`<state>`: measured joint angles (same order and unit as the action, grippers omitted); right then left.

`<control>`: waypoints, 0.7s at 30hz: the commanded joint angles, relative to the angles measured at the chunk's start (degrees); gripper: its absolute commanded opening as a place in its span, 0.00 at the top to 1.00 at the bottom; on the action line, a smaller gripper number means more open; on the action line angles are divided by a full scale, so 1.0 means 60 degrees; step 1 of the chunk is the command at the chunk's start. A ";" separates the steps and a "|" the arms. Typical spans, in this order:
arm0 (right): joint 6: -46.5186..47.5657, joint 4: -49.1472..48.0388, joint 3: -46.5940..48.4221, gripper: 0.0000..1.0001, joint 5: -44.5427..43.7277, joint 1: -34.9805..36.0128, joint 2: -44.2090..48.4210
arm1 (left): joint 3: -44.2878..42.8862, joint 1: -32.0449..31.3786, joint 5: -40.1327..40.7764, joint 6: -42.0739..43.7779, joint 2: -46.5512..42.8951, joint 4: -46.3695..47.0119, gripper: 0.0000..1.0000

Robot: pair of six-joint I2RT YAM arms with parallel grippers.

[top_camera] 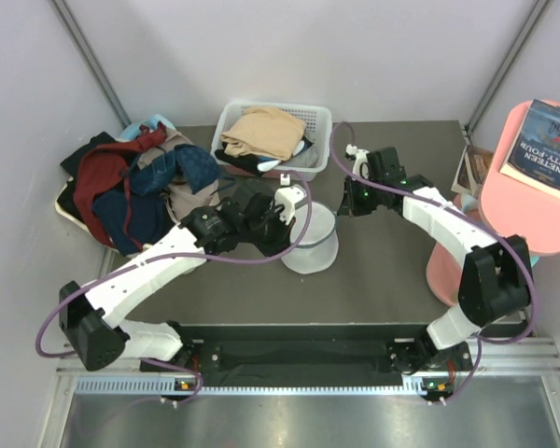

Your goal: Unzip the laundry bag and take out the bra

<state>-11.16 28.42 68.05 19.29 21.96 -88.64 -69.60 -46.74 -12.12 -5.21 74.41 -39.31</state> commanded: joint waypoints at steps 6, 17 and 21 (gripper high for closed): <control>0.0131 -0.0460 0.0962 1.00 0.0315 -0.0041 -0.0344 | -0.0176 -0.0047 0.0174 0.0122 -0.0275 -0.0115 1.00; 0.0890 0.0798 0.1533 0.23 -0.0211 0.0076 0.1017 | -0.0454 -0.0017 0.3658 -0.3844 0.0503 0.0386 0.28; 0.1479 0.0990 0.1389 0.21 0.0548 0.0485 0.1779 | -0.0295 0.0260 0.4128 -0.5456 0.0124 0.0179 0.22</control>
<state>-7.22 33.63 73.80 18.96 22.57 -84.73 -69.65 -46.44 6.26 -25.06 77.73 -38.76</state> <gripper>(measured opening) 0.788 0.750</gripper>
